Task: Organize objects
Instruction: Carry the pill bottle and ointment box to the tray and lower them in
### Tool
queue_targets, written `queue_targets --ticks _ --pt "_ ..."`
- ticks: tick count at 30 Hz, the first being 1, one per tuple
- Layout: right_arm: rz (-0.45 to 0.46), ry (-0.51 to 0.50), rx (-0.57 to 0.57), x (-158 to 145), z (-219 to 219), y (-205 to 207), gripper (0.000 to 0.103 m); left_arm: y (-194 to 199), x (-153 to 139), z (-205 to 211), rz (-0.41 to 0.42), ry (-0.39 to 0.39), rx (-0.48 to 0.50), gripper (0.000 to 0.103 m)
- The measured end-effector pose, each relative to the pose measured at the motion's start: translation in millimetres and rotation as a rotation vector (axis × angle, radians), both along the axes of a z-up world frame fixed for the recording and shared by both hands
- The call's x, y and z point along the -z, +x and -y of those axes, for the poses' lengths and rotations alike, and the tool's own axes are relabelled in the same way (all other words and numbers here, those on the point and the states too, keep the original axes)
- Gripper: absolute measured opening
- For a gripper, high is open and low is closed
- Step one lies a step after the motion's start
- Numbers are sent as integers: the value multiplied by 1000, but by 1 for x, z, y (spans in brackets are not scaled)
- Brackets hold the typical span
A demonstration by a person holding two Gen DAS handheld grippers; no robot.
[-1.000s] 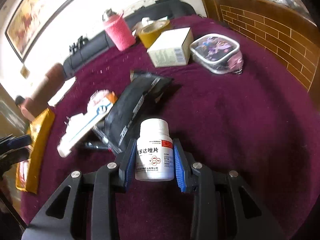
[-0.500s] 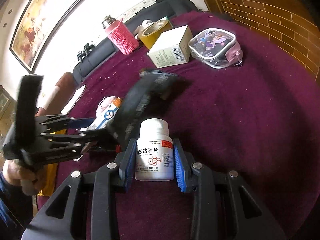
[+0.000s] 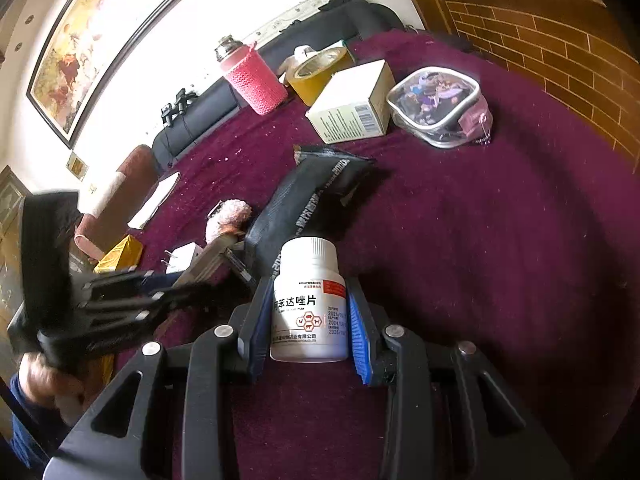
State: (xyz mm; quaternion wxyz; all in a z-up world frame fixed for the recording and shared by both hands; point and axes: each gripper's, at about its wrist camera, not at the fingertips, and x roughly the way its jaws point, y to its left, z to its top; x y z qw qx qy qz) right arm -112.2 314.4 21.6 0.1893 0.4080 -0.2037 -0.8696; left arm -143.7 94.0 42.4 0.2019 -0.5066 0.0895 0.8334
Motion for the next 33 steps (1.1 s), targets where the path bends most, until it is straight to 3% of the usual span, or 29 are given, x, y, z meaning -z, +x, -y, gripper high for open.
queue_targets --ticks 12,21,33 --pt "-134 42 -48 -19 17 9 32 89 -20 36 -240 -63 -97 23" --pt "-149 29 -137 -29 58 40 32 116 -25 67 -289 -58 -151 23" --pt "-126 16 -227 -35 116 67 32 136 -37 106 -330 19 -196 24"
